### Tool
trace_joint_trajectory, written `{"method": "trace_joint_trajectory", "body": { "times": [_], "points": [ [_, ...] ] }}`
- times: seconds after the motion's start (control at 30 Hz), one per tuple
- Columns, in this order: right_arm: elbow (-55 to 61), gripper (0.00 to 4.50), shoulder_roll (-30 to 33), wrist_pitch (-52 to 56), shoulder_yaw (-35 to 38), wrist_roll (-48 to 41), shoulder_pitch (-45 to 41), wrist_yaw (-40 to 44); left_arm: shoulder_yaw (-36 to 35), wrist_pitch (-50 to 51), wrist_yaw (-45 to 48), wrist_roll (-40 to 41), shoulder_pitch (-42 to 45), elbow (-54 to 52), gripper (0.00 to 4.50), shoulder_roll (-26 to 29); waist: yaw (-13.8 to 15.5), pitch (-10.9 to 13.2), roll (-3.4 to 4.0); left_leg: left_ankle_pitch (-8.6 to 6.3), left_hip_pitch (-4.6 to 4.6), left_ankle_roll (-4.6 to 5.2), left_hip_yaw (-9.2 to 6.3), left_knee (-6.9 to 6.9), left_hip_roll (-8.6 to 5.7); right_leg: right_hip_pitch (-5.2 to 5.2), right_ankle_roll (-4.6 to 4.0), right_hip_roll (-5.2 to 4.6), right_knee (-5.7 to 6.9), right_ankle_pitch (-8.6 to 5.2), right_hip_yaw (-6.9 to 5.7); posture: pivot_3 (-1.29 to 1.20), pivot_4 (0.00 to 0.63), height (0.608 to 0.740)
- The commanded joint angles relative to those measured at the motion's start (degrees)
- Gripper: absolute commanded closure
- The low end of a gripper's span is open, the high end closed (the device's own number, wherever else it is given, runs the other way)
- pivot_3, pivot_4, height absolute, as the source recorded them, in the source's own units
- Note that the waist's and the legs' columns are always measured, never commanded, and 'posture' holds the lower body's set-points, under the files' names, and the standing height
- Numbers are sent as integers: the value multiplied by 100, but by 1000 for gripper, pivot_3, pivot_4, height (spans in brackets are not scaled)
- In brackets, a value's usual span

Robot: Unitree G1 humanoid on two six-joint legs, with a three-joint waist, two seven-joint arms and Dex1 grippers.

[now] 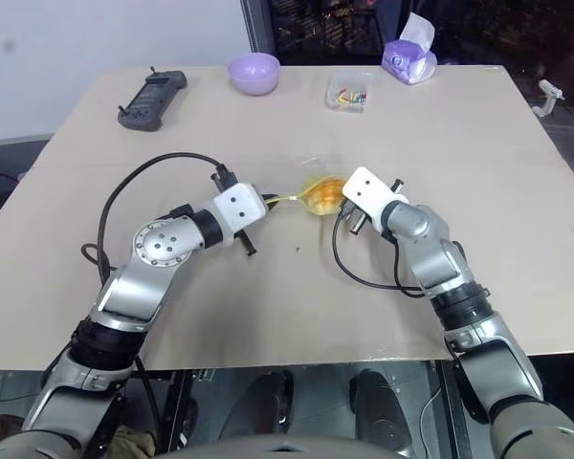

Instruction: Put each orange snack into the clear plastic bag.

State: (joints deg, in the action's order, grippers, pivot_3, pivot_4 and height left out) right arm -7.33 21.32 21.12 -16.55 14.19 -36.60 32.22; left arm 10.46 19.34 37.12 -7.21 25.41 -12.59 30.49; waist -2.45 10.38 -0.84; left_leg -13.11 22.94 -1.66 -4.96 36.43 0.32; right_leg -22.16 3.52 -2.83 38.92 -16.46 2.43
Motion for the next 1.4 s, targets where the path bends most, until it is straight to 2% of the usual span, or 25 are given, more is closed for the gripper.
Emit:
{"method": "trace_joint_trajectory", "body": {
  "times": [0.03, 0.13, 0.27, 0.8, 0.97, 1.07, 1.23, 1.4],
  "points": [
    [636, 3030, -166, 266, 319, -509, 50, 215, -446, 427, 75, 643, 180, -78, 4500, -243, 2, 0, 0, 0, 1, 0, 0, 0, 0, 0, 0, 0, 0, 0, 0, 0, 150, 740],
    [832, 3030, -265, 596, 531, -827, -68, 295, -751, 739, 249, 1244, 244, -110, 4500, -410, 3, 0, -1, 0, 3, 0, -3, 2, 0, 0, 0, 0, 0, 0, -2, 0, 150, 740],
    [626, 3030, -197, 517, 453, -703, -258, 152, -1005, 865, 420, 1777, 246, -69, 4500, -446, 0, 0, -1, 0, 1, 0, -3, 3, 0, 1, 0, 0, 1, 0, -3, 0, 150, 740],
    [-970, 3030, -555, -300, 312, -520, -341, -369, -1440, 1559, 271, 2779, 312, -50, 4500, -449, -2, -1, -1, 1, 0, -2, -1, 3, 0, 1, 0, -1, 0, 0, -1, 0, 150, 740],
    [-925, 3030, -597, -324, 390, -593, -401, -411, -1313, 1481, 272, 2729, 247, -68, 4500, -314, -5, -1, -1, 1, 0, -2, -1, 3, 0, 1, 0, 0, 0, 0, -1, 0, 150, 740],
    [-338, 3030, -624, 53, 511, -881, -328, -171, -1142, 1300, 245, 2517, 125, -68, 4500, -216, -4, 0, 0, 1, 0, -2, -1, 3, 0, 1, 0, 0, 0, 0, -1, 0, 150, 740],
    [649, 3030, -105, 491, 382, -1098, 93, 547, -941, 952, 151, 2128, -70, 49, 4500, -80, 20, 0, 0, 0, 0, -1, -2, 2, 0, 1, 0, 0, -3, 0, -1, 0, 150, 740],
    [1286, 3030, 104, 732, 464, -1202, 453, 591, -829, 635, 44, 1810, -174, 229, 4500, -75, 20, 0, 0, 0, 0, 0, -3, 2, -2, 3, 0, -2, 0, 0, -3, 0, 150, 740]
  ]
}}
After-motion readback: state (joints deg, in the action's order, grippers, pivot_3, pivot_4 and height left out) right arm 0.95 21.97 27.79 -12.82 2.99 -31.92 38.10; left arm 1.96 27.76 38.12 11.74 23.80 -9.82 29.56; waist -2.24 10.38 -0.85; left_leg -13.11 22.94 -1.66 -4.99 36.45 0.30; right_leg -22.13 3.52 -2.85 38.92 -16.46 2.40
